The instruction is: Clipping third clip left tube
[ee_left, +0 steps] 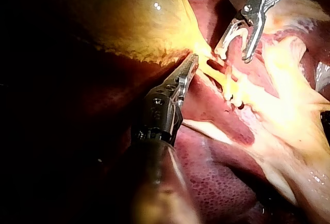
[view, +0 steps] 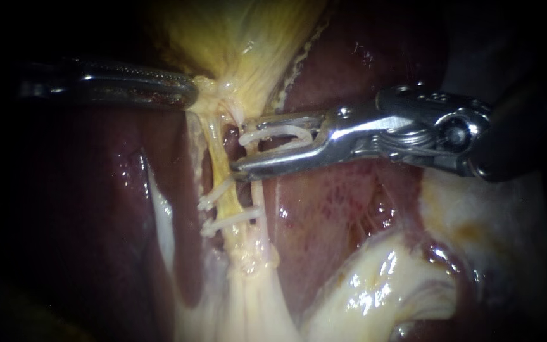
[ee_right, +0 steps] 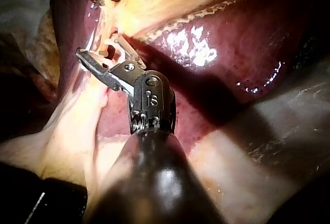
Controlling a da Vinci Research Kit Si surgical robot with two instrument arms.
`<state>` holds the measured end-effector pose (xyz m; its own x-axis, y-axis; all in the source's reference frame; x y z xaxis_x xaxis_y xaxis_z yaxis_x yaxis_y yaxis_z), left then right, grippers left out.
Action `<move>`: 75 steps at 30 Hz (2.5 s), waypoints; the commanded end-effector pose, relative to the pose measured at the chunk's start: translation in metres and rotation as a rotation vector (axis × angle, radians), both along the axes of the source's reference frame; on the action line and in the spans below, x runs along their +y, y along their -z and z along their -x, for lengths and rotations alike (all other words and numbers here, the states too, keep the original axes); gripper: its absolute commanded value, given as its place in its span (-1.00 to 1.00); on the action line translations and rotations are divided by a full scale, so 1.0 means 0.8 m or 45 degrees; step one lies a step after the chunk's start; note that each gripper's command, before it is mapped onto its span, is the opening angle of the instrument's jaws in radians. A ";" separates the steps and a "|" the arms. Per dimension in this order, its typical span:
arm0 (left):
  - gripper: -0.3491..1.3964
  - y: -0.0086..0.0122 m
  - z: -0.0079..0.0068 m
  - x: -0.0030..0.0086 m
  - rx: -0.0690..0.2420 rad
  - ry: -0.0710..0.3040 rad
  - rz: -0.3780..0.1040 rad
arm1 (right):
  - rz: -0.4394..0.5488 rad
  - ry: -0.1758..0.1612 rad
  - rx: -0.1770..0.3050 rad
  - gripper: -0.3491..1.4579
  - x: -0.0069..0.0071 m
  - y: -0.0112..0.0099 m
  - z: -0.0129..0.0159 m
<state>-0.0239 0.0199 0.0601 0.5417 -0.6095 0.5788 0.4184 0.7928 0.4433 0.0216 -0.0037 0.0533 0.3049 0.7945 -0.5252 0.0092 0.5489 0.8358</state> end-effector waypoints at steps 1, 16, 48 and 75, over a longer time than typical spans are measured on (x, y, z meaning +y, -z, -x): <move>-1.00 0.0000 0.0000 0.0000 0.000 0.000 0.000 | 0.004 -0.001 0.000 -0.06 -0.0002 -0.0003 -0.0001; -1.00 0.0000 0.0000 -0.0001 0.000 0.000 0.000 | -0.022 -0.016 -0.017 -0.06 -0.0006 -0.0056 -0.0005; -1.00 -0.0001 0.0001 -0.0001 0.000 0.000 0.001 | -0.018 -0.021 -0.049 -0.06 -0.0015 -0.0099 -0.0037; -1.00 -0.0002 0.0002 -0.0002 -0.002 -0.002 0.000 | -0.215 -0.072 0.259 -0.10 0.0002 -0.0046 -0.0071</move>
